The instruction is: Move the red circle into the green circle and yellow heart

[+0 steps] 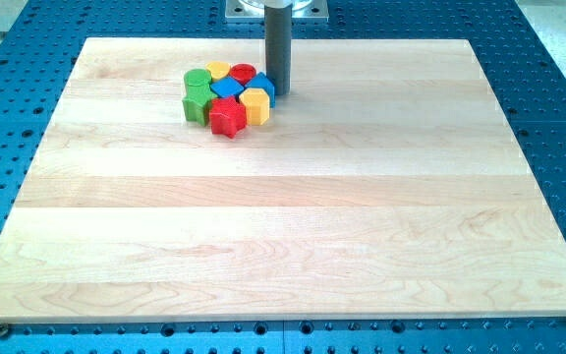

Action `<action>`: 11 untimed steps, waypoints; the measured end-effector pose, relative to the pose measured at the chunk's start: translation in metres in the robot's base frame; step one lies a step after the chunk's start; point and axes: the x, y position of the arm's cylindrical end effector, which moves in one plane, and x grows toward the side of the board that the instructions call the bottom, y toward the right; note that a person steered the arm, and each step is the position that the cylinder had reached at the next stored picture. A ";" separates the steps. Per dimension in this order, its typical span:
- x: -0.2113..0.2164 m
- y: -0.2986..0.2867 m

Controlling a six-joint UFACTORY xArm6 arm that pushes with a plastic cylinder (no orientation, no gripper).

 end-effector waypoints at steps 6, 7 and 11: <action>-0.001 0.007; -0.002 -0.009; -0.005 -0.072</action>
